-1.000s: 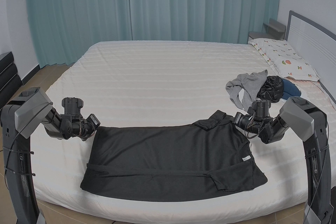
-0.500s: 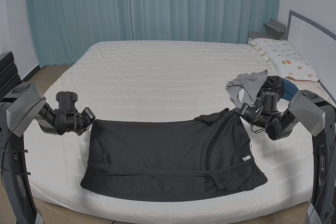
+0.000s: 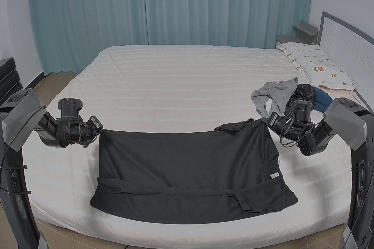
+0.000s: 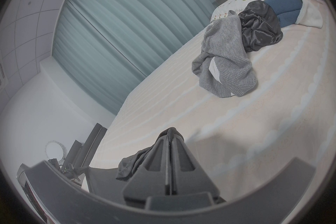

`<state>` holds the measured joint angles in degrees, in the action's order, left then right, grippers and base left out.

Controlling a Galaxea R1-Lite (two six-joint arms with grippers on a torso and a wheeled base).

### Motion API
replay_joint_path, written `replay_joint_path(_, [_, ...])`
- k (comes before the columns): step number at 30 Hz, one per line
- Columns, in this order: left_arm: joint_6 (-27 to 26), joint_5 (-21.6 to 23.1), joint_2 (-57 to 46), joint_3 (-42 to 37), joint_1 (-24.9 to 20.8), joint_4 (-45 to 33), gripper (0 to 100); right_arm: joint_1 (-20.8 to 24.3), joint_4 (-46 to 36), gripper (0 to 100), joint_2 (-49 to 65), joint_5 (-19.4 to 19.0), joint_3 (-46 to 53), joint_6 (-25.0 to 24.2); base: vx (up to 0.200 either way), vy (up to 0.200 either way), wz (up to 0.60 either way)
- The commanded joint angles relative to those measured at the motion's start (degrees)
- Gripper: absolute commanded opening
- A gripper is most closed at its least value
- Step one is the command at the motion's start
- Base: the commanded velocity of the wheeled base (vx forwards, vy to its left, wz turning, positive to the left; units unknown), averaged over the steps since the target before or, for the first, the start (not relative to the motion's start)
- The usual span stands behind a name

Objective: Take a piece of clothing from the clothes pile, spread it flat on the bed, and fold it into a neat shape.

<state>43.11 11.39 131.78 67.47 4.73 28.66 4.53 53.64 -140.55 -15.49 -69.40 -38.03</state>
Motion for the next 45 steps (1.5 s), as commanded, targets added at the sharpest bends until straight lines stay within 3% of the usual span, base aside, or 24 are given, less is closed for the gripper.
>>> replay_joint_path(1, [0.14,0.04,-0.56,-0.15,0.28,-0.01,0,-0.05,1.29,0,1.59,-0.15,1.64,-0.11,0.0,0.0,0.0])
replay_joint_path(32, [0.66,-0.4,-2.32,-1.12,0.19,0.17,0,-1.02,7.45,0,1.15,-0.33,7.61,-0.29,0.0,0.0,0.0])
replay_joint_path(45, [0.75,0.22,-3.46,-1.64,0.28,0.17,0,-0.4,9.2,0,-2.72,0.03,4.8,-0.11,0.0,0.0,0.0])
